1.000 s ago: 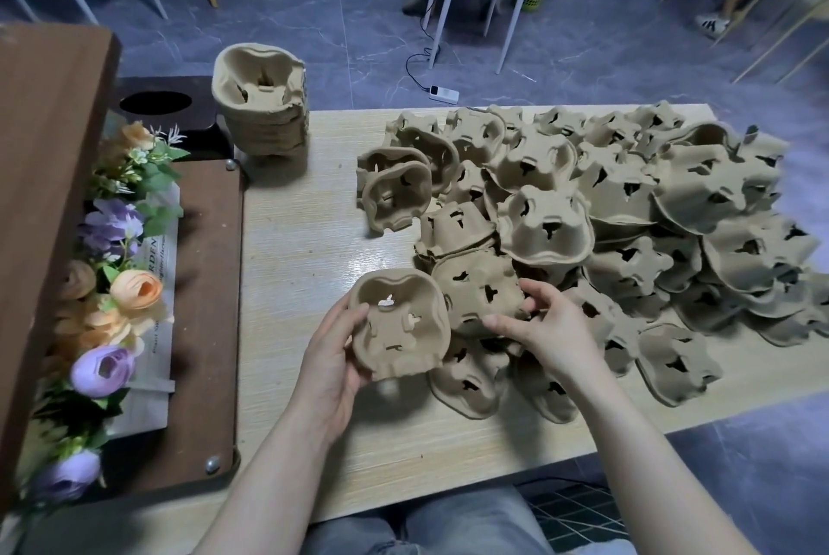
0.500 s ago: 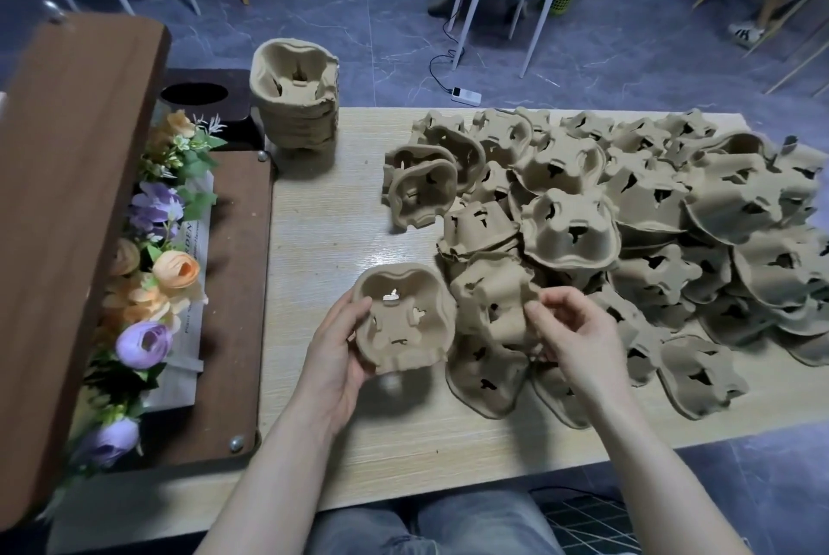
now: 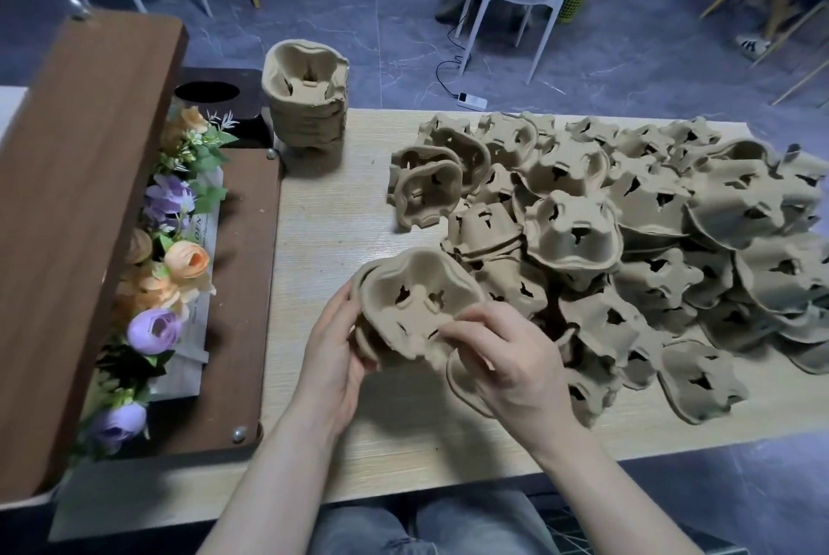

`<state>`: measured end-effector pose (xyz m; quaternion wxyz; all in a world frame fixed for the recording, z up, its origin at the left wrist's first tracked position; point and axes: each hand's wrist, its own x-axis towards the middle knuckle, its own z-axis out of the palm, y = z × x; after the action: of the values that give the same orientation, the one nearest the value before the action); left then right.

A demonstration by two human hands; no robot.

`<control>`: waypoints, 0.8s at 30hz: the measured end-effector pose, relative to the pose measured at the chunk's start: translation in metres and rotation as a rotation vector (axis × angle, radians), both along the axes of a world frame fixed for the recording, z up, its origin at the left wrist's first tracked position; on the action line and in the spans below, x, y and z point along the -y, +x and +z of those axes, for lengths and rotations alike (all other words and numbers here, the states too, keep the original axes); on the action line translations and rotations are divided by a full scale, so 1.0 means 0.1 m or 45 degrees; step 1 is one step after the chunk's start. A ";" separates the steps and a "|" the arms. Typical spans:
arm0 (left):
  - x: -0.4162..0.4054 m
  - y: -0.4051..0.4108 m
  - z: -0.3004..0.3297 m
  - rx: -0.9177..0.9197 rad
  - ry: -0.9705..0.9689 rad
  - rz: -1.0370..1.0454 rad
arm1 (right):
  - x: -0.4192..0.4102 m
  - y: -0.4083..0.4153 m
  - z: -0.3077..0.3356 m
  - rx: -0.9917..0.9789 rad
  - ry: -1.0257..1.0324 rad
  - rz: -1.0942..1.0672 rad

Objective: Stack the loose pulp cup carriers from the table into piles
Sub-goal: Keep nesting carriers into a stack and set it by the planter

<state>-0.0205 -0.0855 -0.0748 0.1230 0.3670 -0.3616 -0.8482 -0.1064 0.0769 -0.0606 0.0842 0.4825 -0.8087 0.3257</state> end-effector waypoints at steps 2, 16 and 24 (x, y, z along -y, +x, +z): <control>-0.03 0.02 0.00 0.018 0.031 -0.001 | -0.02 0.03 -0.02 0.001 -0.030 -0.079; -0.13 -0.05 0.09 0.010 0.053 0.037 | -0.14 0.08 0.01 0.449 -0.067 -0.382; -0.21 -0.15 0.16 -0.049 0.183 -0.067 | -0.10 -0.06 0.14 1.605 -0.338 -0.506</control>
<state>-0.0359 -0.0644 -0.0586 0.0809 0.3488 -0.3069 -0.8818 -0.1119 0.0865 -0.0471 -0.2868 0.0278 -0.7297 0.6201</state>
